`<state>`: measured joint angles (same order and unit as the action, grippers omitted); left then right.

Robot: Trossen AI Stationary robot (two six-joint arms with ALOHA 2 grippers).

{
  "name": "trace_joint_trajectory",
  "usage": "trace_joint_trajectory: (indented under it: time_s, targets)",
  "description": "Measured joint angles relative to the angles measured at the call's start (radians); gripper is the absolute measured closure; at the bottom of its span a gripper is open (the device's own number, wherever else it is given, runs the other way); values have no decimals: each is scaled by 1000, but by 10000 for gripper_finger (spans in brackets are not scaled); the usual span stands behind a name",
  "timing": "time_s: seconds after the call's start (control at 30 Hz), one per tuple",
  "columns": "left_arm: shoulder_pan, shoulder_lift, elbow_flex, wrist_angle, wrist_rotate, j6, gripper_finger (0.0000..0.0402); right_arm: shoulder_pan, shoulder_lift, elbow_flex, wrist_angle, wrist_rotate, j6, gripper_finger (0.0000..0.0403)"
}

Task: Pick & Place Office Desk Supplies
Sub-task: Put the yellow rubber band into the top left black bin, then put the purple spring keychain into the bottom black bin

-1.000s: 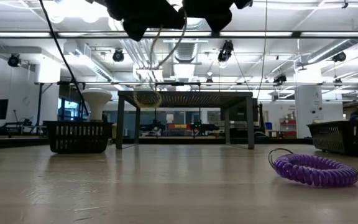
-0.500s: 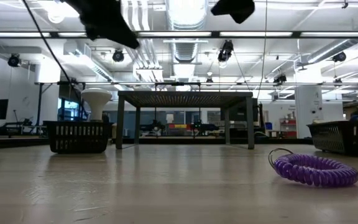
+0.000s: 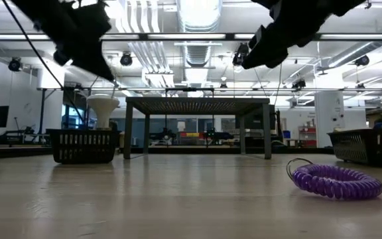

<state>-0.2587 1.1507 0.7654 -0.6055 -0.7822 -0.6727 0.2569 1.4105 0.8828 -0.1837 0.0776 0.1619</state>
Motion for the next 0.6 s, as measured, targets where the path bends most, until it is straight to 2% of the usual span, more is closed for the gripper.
trace_joint_trajectory:
  time_s: [0.23,0.4,0.6]
  targets:
    - [5,0,-80,32,10,-110,380,0,-2,-41,20,0,48,264]
    - [6,0,-68,38,62,-64,349,0,5,-54,30,0,49,268]
    - [10,0,-40,31,60,0,294,0,5,-68,64,0,81,264]
